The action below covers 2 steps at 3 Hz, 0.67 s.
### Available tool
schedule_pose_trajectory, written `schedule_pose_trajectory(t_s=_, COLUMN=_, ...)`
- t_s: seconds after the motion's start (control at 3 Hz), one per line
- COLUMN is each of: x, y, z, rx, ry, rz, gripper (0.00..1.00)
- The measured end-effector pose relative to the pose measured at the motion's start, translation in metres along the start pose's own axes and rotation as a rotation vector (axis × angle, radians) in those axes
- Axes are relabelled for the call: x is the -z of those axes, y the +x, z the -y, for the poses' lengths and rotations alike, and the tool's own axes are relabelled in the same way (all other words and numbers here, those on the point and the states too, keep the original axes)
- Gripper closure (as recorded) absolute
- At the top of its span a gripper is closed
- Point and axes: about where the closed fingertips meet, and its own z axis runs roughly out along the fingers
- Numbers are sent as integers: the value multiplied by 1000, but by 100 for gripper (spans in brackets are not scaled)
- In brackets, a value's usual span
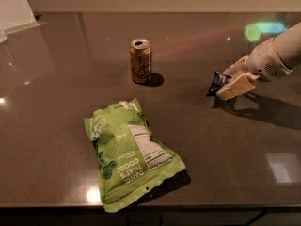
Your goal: Move rxbar blueberry near green rice chip bag
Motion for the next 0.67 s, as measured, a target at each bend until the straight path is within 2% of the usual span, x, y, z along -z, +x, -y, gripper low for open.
schedule_pose_trajectory(t_s=0.33, x=8, y=-11, z=-20, rx=17, ry=-32, rz=24, gripper=100)
schedule_pose_trajectory(t_s=0.67, x=4, y=-15, z=-45, rx=31, ry=-86, rz=28, gripper=100)
